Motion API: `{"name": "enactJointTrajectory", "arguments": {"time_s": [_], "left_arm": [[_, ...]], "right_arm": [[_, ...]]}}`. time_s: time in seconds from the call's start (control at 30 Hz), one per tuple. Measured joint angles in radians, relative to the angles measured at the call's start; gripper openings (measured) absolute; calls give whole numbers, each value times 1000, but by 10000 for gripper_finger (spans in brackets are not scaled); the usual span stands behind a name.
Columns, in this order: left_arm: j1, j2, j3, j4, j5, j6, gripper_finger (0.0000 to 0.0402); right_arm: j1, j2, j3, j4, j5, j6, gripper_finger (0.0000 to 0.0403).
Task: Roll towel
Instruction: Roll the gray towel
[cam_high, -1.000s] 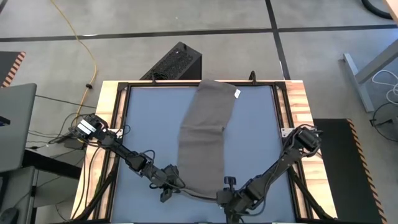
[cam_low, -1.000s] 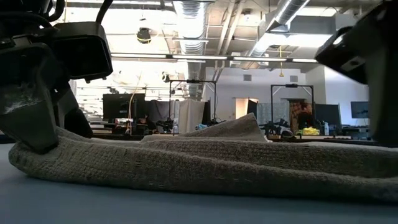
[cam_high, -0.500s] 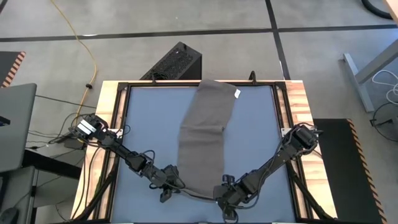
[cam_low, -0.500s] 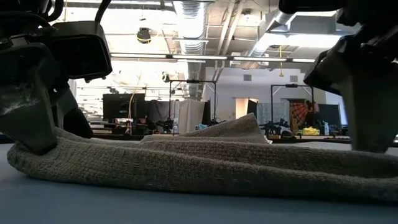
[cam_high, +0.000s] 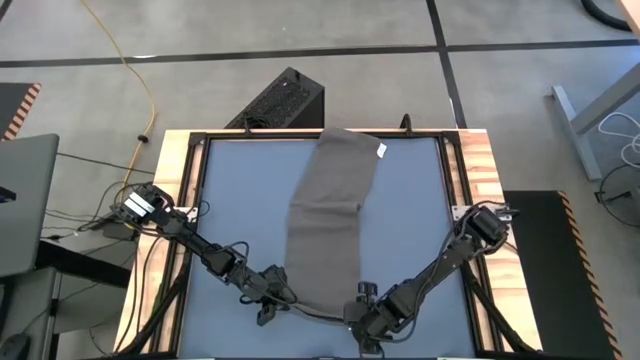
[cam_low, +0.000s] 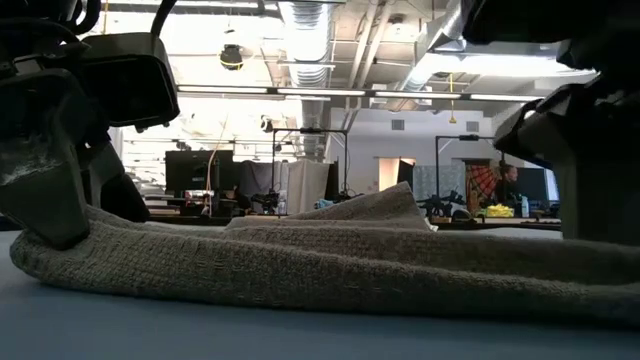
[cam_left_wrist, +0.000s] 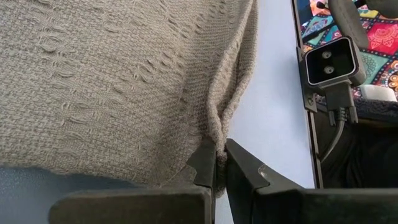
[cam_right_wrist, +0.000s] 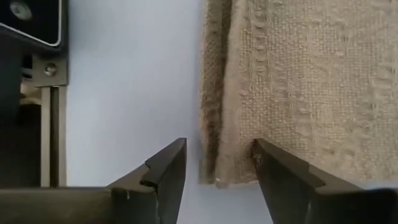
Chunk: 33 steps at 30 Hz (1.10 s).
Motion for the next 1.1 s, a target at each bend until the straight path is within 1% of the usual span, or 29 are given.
{"name": "enactJointTrajectory", "arguments": {"time_s": [0.13,0.23,0.37,0.43,0.5,0.53,0.63,0.8,0.97,1.1], "left_arm": [[-1,0,0,-1,1,0,5],[-1,0,0,0,3,1,5],[-1,0,0,-1,8,13,5],[-1,0,0,-1,11,18,5],[-1,0,0,-1,12,18,5],[-1,0,0,-1,14,19,5],[-1,0,0,0,25,25,5],[0,0,-2,19,53,26,5],[-1,0,-2,26,91,-7,5],[-14,0,-1,37,119,-63,5]], "right_arm": [[38,50,5,3,71,-32,195],[76,79,4,-6,178,-33,170],[113,89,4,-23,288,-20,113],[118,83,4,-27,303,-17,77],[115,72,3,-32,292,-15,41],[111,65,2,-34,280,-14,27],[82,38,1,-40,201,22,23],[-13,-8,-2,-53,-59,177,29],[-71,-11,-2,-30,-276,235,29],[-88,-15,-2,-4,-337,252,31]]}}
